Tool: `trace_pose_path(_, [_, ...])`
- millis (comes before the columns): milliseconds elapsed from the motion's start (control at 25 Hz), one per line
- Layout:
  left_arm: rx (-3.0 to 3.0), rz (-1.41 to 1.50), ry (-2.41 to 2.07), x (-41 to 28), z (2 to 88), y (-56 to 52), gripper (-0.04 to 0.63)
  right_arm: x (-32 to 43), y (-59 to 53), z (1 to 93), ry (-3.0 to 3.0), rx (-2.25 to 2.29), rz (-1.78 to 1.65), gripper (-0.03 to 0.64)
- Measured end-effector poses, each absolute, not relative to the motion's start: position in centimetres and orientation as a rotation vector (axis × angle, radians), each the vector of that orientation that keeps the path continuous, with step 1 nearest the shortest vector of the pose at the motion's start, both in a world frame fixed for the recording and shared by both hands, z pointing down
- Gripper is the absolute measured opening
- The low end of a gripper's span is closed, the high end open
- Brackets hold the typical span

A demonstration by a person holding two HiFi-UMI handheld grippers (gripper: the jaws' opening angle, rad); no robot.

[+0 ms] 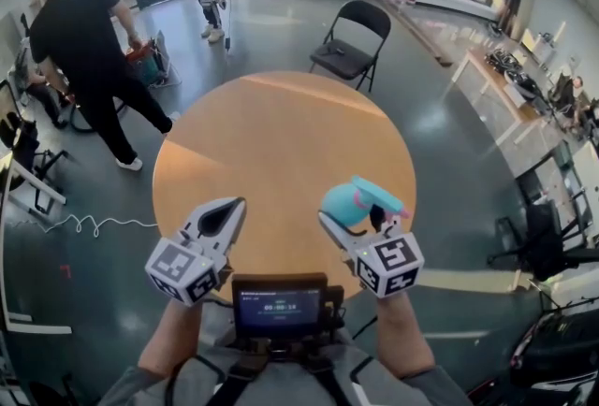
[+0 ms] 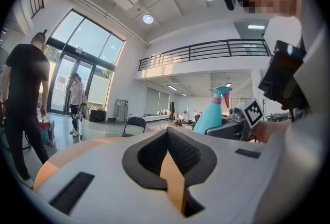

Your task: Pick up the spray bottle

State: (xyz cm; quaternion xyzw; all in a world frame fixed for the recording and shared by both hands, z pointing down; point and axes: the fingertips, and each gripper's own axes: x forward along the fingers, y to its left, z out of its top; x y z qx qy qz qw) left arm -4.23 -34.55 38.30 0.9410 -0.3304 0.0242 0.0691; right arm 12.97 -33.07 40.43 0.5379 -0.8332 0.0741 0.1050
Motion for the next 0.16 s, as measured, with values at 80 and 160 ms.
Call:
trace_pose_path(80, [2.83,0.068,-1.002,-4.25,38.19,-34.58,0.005,12.94,-33.04,40.52,-2.455,1.583,0.218,0.416])
trace_pose_path(160, [2.827,0.057,-1.015,-4.29,38.07,-34.61,0.005,12.95,-33.02,40.67,-2.455,1.582,0.218,0.416])
